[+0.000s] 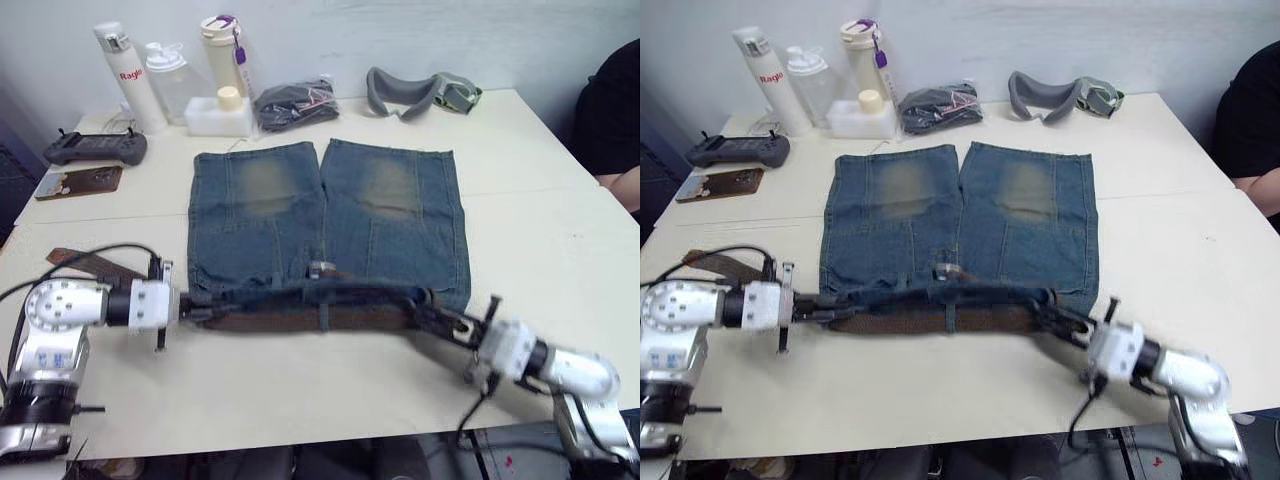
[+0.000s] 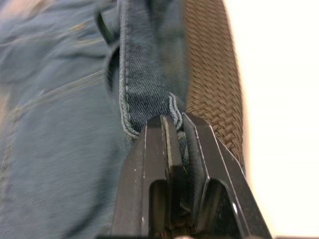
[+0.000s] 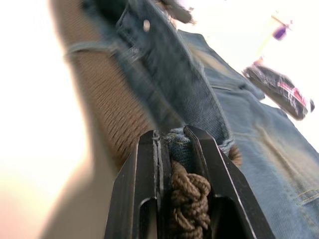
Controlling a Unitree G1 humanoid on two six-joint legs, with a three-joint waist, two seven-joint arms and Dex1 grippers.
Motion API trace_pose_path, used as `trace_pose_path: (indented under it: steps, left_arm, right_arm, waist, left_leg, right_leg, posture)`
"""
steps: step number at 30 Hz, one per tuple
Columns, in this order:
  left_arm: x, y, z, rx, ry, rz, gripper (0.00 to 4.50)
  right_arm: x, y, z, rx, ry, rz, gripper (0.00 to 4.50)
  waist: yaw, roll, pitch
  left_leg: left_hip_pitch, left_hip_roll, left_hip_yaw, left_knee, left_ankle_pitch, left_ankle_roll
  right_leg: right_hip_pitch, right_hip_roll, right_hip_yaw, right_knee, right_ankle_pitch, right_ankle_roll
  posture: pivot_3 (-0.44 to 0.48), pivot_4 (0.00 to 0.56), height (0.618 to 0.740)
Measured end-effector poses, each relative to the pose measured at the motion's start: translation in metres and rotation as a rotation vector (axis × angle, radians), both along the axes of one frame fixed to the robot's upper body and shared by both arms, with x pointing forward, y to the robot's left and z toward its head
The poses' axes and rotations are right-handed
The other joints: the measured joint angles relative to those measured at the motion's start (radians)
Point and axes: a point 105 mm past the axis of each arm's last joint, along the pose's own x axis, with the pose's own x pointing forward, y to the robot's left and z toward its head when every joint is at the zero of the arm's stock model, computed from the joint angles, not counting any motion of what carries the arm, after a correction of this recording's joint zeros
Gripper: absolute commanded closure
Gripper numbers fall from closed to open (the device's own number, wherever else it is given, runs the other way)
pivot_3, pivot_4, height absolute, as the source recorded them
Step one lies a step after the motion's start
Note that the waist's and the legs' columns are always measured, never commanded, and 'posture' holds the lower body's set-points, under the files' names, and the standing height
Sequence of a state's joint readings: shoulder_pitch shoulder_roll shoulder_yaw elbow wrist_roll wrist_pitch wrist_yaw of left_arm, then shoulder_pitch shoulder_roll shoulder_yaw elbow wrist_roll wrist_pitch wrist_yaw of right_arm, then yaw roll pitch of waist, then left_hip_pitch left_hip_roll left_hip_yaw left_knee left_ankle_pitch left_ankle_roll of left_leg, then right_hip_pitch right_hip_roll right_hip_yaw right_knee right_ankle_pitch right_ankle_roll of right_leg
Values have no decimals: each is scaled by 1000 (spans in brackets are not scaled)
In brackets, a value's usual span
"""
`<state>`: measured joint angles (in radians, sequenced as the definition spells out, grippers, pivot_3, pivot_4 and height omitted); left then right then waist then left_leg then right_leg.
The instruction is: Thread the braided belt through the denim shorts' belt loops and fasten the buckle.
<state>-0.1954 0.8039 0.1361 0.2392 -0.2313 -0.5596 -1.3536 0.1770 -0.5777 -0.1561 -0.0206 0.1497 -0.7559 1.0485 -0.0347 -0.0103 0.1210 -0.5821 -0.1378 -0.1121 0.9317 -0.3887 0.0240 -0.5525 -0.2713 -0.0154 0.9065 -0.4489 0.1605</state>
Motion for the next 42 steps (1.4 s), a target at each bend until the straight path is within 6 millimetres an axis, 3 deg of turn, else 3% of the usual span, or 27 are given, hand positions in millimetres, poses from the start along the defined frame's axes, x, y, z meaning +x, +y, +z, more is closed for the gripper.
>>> trace_pose_path:
  steps: [3,6,7,10,13,15,18,23,25,27,28,30,34,37,42]
  left_arm:
    - [-12,2,-6,7,-3,-23,4500]
    - [-20,8,-7,-46,103,3,3194]
    - [-19,10,-7,-88,155,28,2740]
    - [-17,16,-2,-190,315,107,1441]
    - [-14,29,18,-326,495,212,85]
    - [-16,35,43,-488,672,259,34]
    - [-19,41,80,-660,803,256,34]
    - [0,44,99,-777,752,275,34]
    - [15,38,93,-770,712,332,0]
    - [33,16,71,-697,712,378,265]
    - [39,-1,55,-633,724,392,564]
    - [43,-19,35,-558,752,405,1342]
    - [42,-18,20,-393,717,443,3155]
    - [30,-17,15,-287,705,387,4469]
    - [-17,-9,6,-135,812,227,4469]
  right_arm:
    - [-12,-12,-6,-62,-50,19,1561]
    - [-8,-32,0,-79,-117,-13,118]
    - [-4,-41,4,-89,-139,-35,0]
    - [3,-67,6,-125,-141,-111,0]
    - [14,-104,12,-147,-135,-249,0]
    - [25,-126,17,-138,-128,-346,0]
    - [37,-147,23,-115,-120,-450,0]
    - [66,-153,36,-44,-84,-514,0]
    - [89,-135,48,51,-30,-486,526]
    - [118,-81,70,196,35,-350,1258]
    - [123,-46,78,234,97,-248,1665]
    - [119,-4,86,238,183,-109,2670]
    - [110,27,71,217,430,-58,4500]
    - [90,47,49,177,625,9,4500]
    - [26,52,8,11,902,172,4500]
  waist:
    - [-7,2,-6]
    - [-11,1,-11]
    - [-9,0,-12]
    - [-3,-4,-14]
    - [5,-7,-14]
    - [5,-8,-14]
    - [3,-7,-14]
    - [-3,1,-17]
    - [-12,2,-18]
    - [-23,2,-19]
    - [-22,3,-19]
    - [-15,2,-20]
    - [5,0,-20]
    - [10,0,-20]
    - [5,1,-20]
  left_leg:
    - [2,-1,7,5,-6,6]
    - [3,0,8,14,-13,8]
    - [3,0,8,15,-14,8]
    - [2,0,8,15,-14,8]
    - [2,0,7,16,-15,7]
    - [2,0,6,16,-16,5]
    - [2,0,7,16,-18,2]
    - [-4,14,13,22,-20,-3]
    - [-5,15,12,22,-20,-3]
    - [-5,16,12,22,-21,-5]
    - [-5,16,12,22,-22,-5]
    - [-6,16,6,18,-20,-12]
    - [-5,14,-14,12,-21,-23]
    - [-8,14,-16,9,-21,-23]
    - [-8,14,-16,4,-21,-22]
  right_leg:
    - [0,-1,3,2,0,-1]
    - [0,-2,3,9,-6,1]
    - [0,-2,3,11,-7,2]
    - [-1,-1,3,14,-8,4]
    - [-2,-1,4,18,-11,3]
    - [-4,1,6,22,-13,2]
    - [-10,-1,10,29,-19,-2]
    - [-14,0,2,32,-21,-1]
    - [-14,1,1,32,-21,-1]
    - [-15,2,2,31,-20,0]
    - [-16,3,2,31,-20,0]
    - [-16,8,2,28,-17,7]
    - [-14,30,23,25,-13,10]
    - [-15,30,24,24,-14,7]
    - [-11,30,23,10,-15,7]
  posture:
    - [0,150,636]
    - [0,150,636]
    - [0,150,636]
    - [0,150,636]
    - [0,150,636]
    - [0,150,636]
    - [0,150,636]
    - [0,150,636]
    - [0,150,636]
    - [0,150,636]
    - [0,150,636]
    - [0,150,636]
    - [0,150,636]
    - [0,150,636]
    - [0,150,636]
